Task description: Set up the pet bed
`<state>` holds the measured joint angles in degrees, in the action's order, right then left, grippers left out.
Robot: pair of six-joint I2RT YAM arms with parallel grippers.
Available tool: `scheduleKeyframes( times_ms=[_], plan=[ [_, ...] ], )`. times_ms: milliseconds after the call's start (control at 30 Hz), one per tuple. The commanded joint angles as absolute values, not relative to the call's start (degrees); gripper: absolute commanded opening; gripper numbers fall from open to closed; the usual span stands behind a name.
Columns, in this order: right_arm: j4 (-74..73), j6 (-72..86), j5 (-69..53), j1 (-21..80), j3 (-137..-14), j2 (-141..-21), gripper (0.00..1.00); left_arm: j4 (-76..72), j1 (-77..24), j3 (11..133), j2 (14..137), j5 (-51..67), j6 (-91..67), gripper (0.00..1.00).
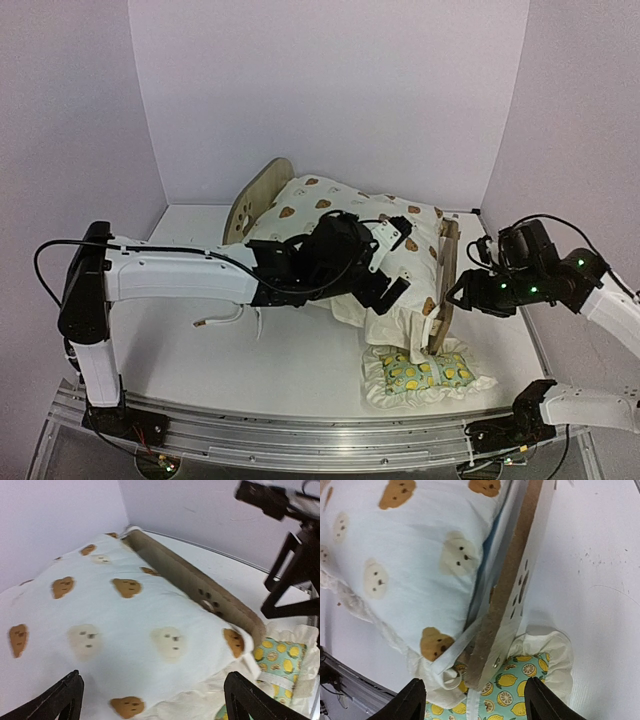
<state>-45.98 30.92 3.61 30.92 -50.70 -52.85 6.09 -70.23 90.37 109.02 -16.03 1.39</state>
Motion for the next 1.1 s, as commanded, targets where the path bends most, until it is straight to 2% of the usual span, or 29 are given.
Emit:
scheduleKeyframes(
  times_ms=[0, 167, 367, 467, 533, 567, 600, 700, 733, 767, 833, 1067],
  plan=[
    [-46.3, 33.2, 9.2, 31.1, -50.2, -57.1, 0.68, 12.5, -63.4, 88.6, 100.7, -28.5, 0.5, 1.00],
    [-44.3, 33.1, 8.8, 31.2, -49.8, -60.6, 0.66, 15.8, -52.1, 85.4, 96.5, -33.6, -1.0, 1.00],
    [-43.3, 33.0, 8.8, 31.2, -49.4, -62.5, 0.57, 16.8, -38.3, 83.4, 95.8, -30.6, -4.8, 0.99],
    [-42.4, 33.1, 8.2, 31.2, -48.9, -63.3, 0.52, 17.4, -33.7, 84.3, 98.0, -27.5, -5.3, 0.95],
    [-41.9, 33.0, 7.7, 31.2, -48.7, -64.2, 0.47, 18.3, -31.1, 85.4, 100.2, -24.4, -5.9, 0.83],
    [-41.6, 32.9, 7.6, 31.2, -48.6, -64.7, 0.42, 18.6, -30.1, 85.7, 101.1, -22.4, -6.2, 0.72],
    [-41.3, 32.8, 7.5, 31.2, -48.7, -65.2, 0.36, 18.5, -29.6, 85.7, 101.6, -20.9, -6.5, 0.54],
    [-40.2, 32.4, 7.3, 31.2, -49.2, -66.8, 0.23, 17.2, -29.1, 84.5, 101.6, -18.8, -6.9, 0.14],
    [-39.9, 32.2, 7.2, 31.2, -49.5, -67.4, 0.18, 17.1, -29.1, 84.1, 101.3, -19.2, -7.1, 0.04],
    [-39.6, 32.1, 7.0, 31.2, -50.0, -68.0, 0.14, 17.2, -29.1, 83.7, 100.9, -19.8, -7.2, 0.01],
    [-38.5, 31.7, 6.2, 31.2, -51.0, -69.8, 0.08, 17.7, -29.1, 82.9, 99.5, -21.9, -7.3, 0.00],
    [-34.1, 31.2, 0.7, 32.3, -54.7, -77.9, 0.04, 18.8, -25.7, 78.4, 91.4, -26.9, -7.3, 0.00]
  ],
)
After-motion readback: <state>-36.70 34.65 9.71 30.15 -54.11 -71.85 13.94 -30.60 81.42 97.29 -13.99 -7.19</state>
